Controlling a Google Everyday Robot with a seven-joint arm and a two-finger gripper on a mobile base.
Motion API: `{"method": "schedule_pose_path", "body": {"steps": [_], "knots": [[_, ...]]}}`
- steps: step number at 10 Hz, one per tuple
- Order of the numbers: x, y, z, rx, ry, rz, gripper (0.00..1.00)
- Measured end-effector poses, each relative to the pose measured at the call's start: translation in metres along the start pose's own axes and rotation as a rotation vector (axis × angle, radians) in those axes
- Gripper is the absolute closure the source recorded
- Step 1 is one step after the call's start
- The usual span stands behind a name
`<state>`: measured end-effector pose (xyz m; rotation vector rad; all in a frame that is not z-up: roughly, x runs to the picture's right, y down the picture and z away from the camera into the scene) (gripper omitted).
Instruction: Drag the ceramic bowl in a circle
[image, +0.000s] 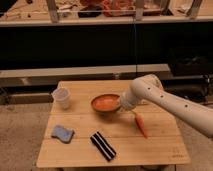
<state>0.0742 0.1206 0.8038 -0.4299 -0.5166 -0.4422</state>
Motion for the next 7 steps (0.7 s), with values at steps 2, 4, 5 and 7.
{"method": "schedule_pose_path", "body": {"steps": [2, 4, 5, 7], "knots": [[0.0, -0.011, 0.007, -0.013, 0.009, -0.018, 0.99], [-0.003, -0.022, 0.015, -0.026, 0.007, -0.036, 0.99], [-0.002, -0.026, 0.019, -0.032, 0.007, -0.042, 0.99], [0.002, -0.036, 0.028, -0.038, 0.005, -0.047, 0.99]]}}
